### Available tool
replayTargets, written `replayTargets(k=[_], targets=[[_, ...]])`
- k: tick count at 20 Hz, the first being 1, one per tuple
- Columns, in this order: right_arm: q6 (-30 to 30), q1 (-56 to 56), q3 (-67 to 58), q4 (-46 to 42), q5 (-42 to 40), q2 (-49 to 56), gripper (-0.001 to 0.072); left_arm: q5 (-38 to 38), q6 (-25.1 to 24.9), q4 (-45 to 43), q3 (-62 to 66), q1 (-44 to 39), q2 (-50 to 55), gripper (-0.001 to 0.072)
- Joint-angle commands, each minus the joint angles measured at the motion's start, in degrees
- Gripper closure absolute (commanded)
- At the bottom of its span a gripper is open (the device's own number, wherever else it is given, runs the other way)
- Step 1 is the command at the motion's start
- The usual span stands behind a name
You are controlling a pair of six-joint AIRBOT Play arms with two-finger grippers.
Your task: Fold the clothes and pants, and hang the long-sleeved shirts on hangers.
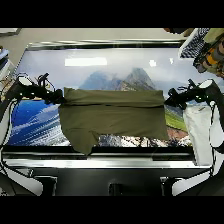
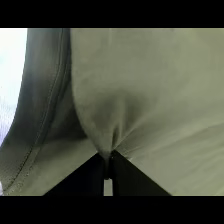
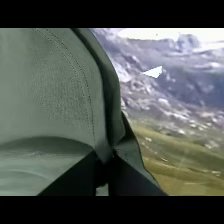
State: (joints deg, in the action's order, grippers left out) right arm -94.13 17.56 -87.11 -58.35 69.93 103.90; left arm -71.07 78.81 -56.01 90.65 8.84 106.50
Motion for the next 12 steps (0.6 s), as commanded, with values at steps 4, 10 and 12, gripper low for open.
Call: replayTargets(k=[4,10,12], targets=[[-0.22,-0.02,-0.02,-4.0,6.16,0.07,0.038,-1.73,1.75,-0.09,0.02,0.37,-0.09,0.0247],[0.26,0.31,0.35,-29.53,6.27,-12.57,0.0191,-12.63,1.2,-6.95,-1.25,7.34,-10.6,0.0244],[1.01,3.3,4.85,-25.0,1.97,-18.23,0.0192,-11.78,2.93,-6.38,-9.44,11.04,-17.84,0.0245]])
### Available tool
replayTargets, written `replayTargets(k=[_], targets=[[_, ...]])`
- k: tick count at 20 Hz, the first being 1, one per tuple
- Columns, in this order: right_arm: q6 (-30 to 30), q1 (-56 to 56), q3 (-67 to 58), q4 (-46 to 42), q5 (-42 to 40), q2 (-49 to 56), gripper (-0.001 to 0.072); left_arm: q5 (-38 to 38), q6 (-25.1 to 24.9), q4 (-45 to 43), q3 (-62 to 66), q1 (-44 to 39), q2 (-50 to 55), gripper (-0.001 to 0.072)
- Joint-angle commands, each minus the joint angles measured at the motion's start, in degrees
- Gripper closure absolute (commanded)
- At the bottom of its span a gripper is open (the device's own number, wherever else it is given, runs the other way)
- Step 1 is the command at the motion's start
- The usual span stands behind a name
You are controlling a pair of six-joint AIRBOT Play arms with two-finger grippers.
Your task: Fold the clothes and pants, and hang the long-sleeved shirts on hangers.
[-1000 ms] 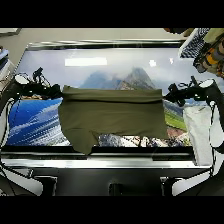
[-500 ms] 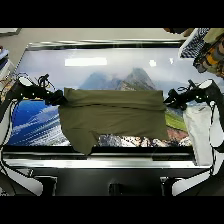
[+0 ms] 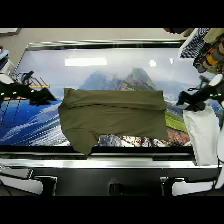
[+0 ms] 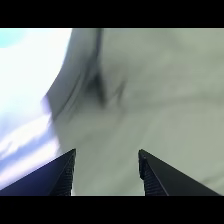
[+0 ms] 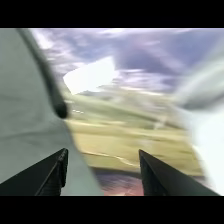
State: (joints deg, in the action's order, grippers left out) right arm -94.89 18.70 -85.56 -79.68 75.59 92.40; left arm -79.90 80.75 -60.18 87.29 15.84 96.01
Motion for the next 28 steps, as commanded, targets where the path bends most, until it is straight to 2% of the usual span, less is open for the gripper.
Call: replayTargets(k=[1,4,7,10,13,20,24,25,26,27,28], targets=[[3.21,4.0,7.32,-0.17,-4.96,-9.33,0.0192,-1.86,0.92,-2.16,-12.04,5.4,-11.54,0.0246],[8.44,7.65,20.52,10.38,-5.14,-15.39,0.0192,1.25,3.72,3.45,-33.77,7.58,-25.14,0.0246],[8.59,7.41,28.74,14.69,-5.53,-18.75,0.0192,6.21,3.96,10.45,-51.54,6.93,-34.36,0.0246],[8.59,7.41,30.88,18.29,-4.72,-19.74,0.0193,11.23,4.02,15.41,-63.71,6.84,-37.53,0.0246],[8.59,7.41,30.88,21.0,-3.52,-19.96,0.0193,15.74,1.03,18.78,-69.07,4.61,-37.42,0.0246],[8.61,7.41,30.88,22.25,-2.43,-22.8,0.0194,29.0,1.33,23.98,-69.81,-7.91,-36.79,0.0246],[8.59,7.41,30.88,22.25,-2.03,-24.76,0.0194,33.92,2.19,25.77,-69.79,-11.82,-34.1,0.0259],[8.55,7.41,30.88,22.32,-1.99,-25.29,0.0195,33.75,2.16,25.79,-69.77,-12.17,-33.66,0.036],[8.44,7.41,30.88,22.95,-1.77,-25.83,0.0197,33.27,2.16,25.75,-69.79,-12.22,-33.62,0.0557],[7.26,7.41,30.88,23.61,-1.55,-26.27,0.0197,32.83,2.14,25.75,-69.75,-12.22,-33.73,0.0696],[5.03,7.43,30.86,24.59,-1.6,-26.53,0.0197,32.44,2.12,25.75,-69.72,-12.24,-33.75,0.0692]])
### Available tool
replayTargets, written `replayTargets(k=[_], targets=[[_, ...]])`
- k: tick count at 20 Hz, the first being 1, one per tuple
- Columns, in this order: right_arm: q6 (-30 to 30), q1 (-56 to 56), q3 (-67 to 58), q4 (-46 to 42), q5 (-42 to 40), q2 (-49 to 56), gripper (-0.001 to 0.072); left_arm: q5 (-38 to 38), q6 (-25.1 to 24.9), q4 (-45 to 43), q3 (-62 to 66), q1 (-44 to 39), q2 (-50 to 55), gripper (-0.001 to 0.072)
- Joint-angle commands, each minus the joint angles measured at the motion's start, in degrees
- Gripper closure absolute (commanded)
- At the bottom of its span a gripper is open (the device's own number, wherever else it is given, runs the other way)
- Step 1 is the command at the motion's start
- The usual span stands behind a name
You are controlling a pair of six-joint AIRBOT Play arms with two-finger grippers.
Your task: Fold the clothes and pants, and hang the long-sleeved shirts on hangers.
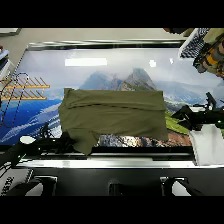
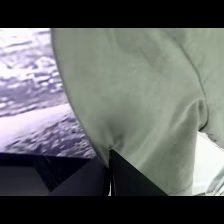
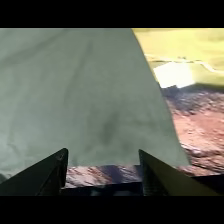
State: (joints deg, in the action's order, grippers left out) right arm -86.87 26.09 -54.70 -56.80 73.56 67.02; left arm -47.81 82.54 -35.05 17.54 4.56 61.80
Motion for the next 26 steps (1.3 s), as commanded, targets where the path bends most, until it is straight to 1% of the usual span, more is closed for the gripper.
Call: replayTargets(k=[1,4,6,8,9,10,14,17,22,24,26], targets=[[-4.39,0.28,-0.39,2.86,0.26,-1.09,0.0195,0.0,0.28,0.59,0.02,-0.94,0.48,0.0692],[-4.33,5.31,-4.04,2.47,1.4,0.39,0.0192,-0.85,0.15,0.61,0.13,-0.94,0.46,0.0692],[-1.27,11.5,-4.09,1.49,3.34,1.88,0.0192,-1.11,0.13,0.61,0.17,-0.94,0.46,0.0692],[3.13,14.88,-1.64,1.16,4.11,3.76,0.0189,-1.55,0.13,0.61,0.17,-0.94,0.46,0.0692],[5.29,15.06,0.07,0.55,4.33,5.05,0.0164,-1.68,0.13,0.61,0.17,-0.94,0.46,0.0692],[6.93,15.02,1.79,0.57,4.5,6.45,0.0157,-1.68,0.13,0.59,0.17,-0.94,0.46,0.0692],[14.16,15.02,7.39,2.08,4.24,12.0,0.0157,-1.68,0.11,0.61,0.17,-0.94,0.46,0.0692],[18.29,15.02,10.56,4.63,2.56,14.36,0.0157,-1.66,0.13,0.59,0.17,-0.94,0.48,0.0692],[21.55,15.02,15.23,7.15,-0.2,14.82,0.0166,-1.66,0.15,0.61,0.17,-0.94,0.48,0.0692],[23.34,15.02,16.92,9.77,-1.64,14.82,0.0196,-1.66,0.17,0.61,0.17,-0.94,0.48,0.0692],[23.56,15.02,17.86,10.21,-3.02,14.82,0.0213,-1.68,0.17,0.61,0.17,-0.94,0.48,0.0692]])
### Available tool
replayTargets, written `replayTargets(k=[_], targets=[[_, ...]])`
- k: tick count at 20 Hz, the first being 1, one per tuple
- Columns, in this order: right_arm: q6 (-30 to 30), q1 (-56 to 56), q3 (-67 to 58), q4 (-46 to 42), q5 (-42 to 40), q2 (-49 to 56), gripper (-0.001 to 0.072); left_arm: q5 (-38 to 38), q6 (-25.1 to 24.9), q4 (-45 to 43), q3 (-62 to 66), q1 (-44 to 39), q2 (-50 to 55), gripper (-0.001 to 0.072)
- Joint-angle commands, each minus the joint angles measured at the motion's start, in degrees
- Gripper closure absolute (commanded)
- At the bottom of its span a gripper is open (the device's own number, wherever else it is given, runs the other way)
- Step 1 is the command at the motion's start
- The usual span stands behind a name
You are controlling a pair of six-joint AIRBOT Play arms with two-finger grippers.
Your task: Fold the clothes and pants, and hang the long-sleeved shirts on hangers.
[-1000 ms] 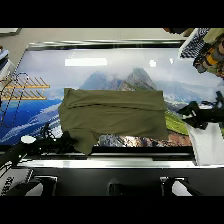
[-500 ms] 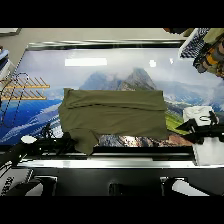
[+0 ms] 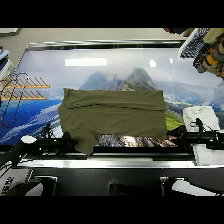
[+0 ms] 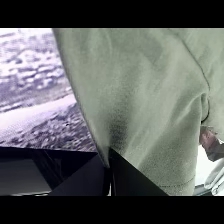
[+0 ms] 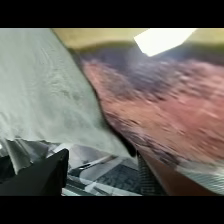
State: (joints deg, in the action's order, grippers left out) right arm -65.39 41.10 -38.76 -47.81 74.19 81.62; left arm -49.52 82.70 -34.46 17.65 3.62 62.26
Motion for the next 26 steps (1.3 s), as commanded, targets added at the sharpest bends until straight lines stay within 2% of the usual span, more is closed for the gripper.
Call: replayTargets(k=[1,2,3,6,7,8,9,12,14,18,21,23,26], targets=[[2.21,0.0,2.29,1.27,-3.98,0.22,0.024,0.04,0.02,0.02,0.07,0.0,0.02,0.0692],[2.21,-0.04,2.71,1.31,-4.52,0.22,0.0247,0.04,0.02,0.02,0.07,0.0,0.02,0.0692],[2.25,-0.42,3.04,1.09,-5.2,0.22,0.0306,0.04,0.02,0.02,0.07,0.0,0.02,0.0692],[2.4,-5.14,3.65,1.09,-7.72,0.22,0.0367,0.02,0.22,0.02,0.15,0.0,0.0,0.0692],[1.33,-6.8,3.65,0.76,-8.13,0.22,0.0412,-0.15,0.24,0.02,0.17,0.02,0.0,0.0692],[0.44,-7.87,3.65,0.59,-8.26,0.15,0.0616,-0.59,0.24,0.02,0.17,0.33,0.0,0.0692],[-0.07,-7.82,3.65,1.18,-8.24,-0.07,0.0679,-1.27,0.22,0.02,0.17,0.81,0.0,0.0692],[-1.46,-7.72,2.38,0.2,-6.75,-3.23,0.068,-5.46,-0.39,-0.07,0.76,4.31,-0.59,0.0692],[-6.05,-7.72,0.48,-2.93,-4.09,-6.75,0.068,-9.73,-0.44,-0.5,1.9,7.8,-2.36,0.0694],[-14.27,-7.74,-3.63,-14.69,5.18,-15.91,0.0681,-23.85,-0.39,-6.95,6.03,14.1,-9.62,0.0694],[-15.65,-7.74,-4.09,-17.68,9.09,-23.06,0.0681,-34.53,0.0,-12.72,10.38,16.17,-15.61,0.0694],[-15.56,-7.85,-4.09,-15.54,8.85,-25.38,0.0681,-33.99,-0.22,-13.53,13.51,15.91,-17.46,0.0695],[-10.23,-7.85,-4.15,-5.55,3.21,-24.7,0.0681,-26.38,-0.46,-11.98,18.05,14.82,-15.13,0.0695]])
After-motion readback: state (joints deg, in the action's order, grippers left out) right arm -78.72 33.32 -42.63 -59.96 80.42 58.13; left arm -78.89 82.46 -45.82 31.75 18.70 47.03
